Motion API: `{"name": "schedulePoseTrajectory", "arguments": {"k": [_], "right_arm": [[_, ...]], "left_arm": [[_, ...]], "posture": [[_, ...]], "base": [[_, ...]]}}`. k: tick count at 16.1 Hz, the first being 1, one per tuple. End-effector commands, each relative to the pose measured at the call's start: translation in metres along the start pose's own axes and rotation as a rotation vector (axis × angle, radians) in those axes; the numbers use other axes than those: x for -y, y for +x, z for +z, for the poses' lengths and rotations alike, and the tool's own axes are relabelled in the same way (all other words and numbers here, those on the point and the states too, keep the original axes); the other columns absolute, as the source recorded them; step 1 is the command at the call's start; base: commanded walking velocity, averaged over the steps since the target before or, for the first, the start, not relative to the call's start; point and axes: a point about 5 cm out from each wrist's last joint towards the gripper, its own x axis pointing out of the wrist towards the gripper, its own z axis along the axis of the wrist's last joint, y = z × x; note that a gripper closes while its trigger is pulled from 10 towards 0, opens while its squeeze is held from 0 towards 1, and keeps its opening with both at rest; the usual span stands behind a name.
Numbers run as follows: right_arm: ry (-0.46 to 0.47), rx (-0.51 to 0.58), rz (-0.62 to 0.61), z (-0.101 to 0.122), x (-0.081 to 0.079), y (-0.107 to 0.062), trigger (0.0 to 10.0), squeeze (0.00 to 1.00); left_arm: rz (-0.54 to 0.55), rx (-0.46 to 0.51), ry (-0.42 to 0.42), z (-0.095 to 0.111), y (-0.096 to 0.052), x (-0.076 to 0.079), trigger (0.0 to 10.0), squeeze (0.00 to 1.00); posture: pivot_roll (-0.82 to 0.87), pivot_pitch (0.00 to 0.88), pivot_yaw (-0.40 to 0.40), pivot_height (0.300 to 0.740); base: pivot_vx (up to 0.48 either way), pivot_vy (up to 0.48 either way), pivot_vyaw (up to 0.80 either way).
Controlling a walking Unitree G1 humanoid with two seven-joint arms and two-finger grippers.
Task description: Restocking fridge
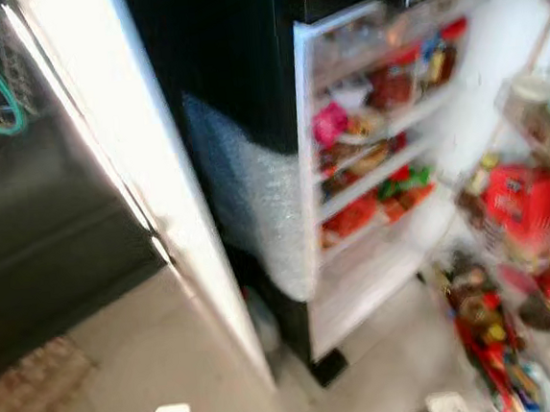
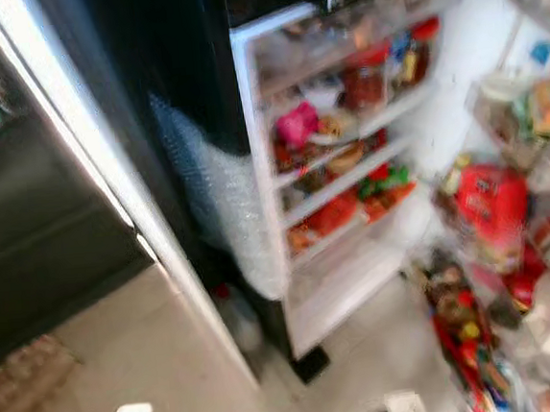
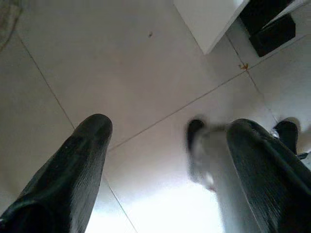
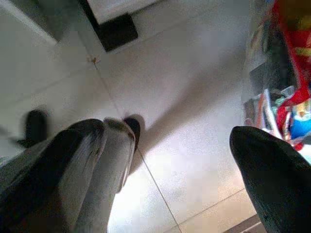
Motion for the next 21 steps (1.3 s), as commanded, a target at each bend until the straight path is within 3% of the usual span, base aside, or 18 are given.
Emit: {"name": "schedulePoseTrajectory", "arguments": {"k": [1,3,10,14,18,20,21], "right_arm": [[0.015,-0.002,0.013,-0.001,-0.005,0.000,10.0,0.00],[0.025,-0.014,0.008,-0.004,-0.004,-0.001,10.0,0.00],[0.010,-0.046,0.025,-0.009,-0.008,-0.001,10.0,0.00],[0.020,-0.079,-0.034,-0.026,0.020,-0.010,10.0,0.00],[0.209,-0.058,-0.203,-0.016,0.029,-0.007,10.0,0.00],[0.245,-0.023,-0.346,-0.009,0.047,-0.009,10.0,0.00],[0.334,0.009,-0.497,-0.004,0.068,-0.014,10.0,0.00]], "left_arm": [[0.010,-0.030,0.017,-0.007,-0.002,-0.006,10.0,0.00],[0.007,-0.030,0.014,-0.007,-0.002,-0.005,10.0,0.00],[0.021,-0.027,0.015,-0.007,-0.002,-0.009,10.0,0.00],[0.023,-0.024,0.020,-0.007,-0.002,-0.010,10.0,0.00],[0.025,-0.031,0.020,-0.010,-0.003,-0.008,10.0,0.00],[0.027,-0.034,0.020,-0.011,-0.003,-0.008,10.0,0.00],[0.027,-0.033,0.020,-0.011,-0.003,-0.008,10.0,0.00]], "posture": [[-0.09,0.080,0.026,0.740],[-0.09,0.079,0.025,0.740],[-0.09,0.060,0.024,0.740],[-0.10,0.048,0.026,0.740],[-0.11,0.034,0.019,0.740],[-0.11,0.029,0.015,0.740],[-0.10,0.028,0.014,0.740]], "base": [[0.000,0.375,0.00],[0.000,0.171,0.00],[0.000,0.000,-0.71],[0.000,0.000,-0.18],[0.000,0.000,0.00],[0.000,0.000,0.00],[0.000,0.000,0.00]]}}
